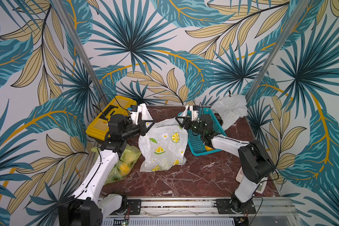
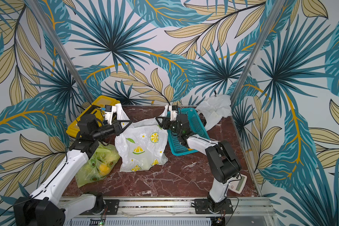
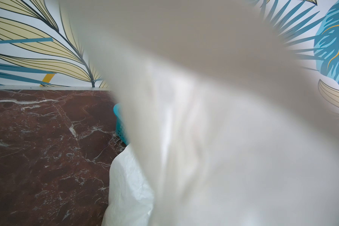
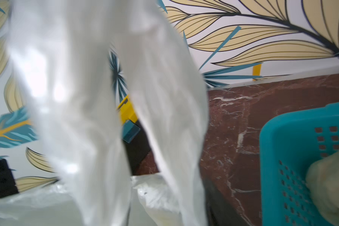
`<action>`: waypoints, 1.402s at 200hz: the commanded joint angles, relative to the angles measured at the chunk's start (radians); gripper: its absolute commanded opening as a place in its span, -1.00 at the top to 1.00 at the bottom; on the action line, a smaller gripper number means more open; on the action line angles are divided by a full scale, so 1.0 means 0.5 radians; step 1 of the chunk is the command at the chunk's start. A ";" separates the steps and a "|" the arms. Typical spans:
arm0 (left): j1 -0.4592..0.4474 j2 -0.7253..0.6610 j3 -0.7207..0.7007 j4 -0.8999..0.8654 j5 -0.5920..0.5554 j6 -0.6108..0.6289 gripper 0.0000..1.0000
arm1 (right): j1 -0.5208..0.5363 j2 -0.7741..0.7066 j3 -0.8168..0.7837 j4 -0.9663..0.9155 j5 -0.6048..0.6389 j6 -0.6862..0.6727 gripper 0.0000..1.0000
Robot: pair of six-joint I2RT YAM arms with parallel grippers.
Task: Place the pears into plastic bags & tie knots
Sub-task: Tie the plastic bag at the center of the board.
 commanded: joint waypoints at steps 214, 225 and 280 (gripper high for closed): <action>-0.468 1.067 1.077 -1.823 0.596 1.429 0.53 | 0.434 -0.467 0.773 -2.760 0.186 -2.069 1.00; -0.451 1.041 1.056 -1.825 0.642 1.499 0.46 | 0.448 -0.409 0.841 -2.834 0.220 -2.110 1.00; -0.360 0.991 1.019 -1.823 0.886 1.647 0.02 | 0.484 -0.306 0.983 -2.975 0.130 -2.171 1.00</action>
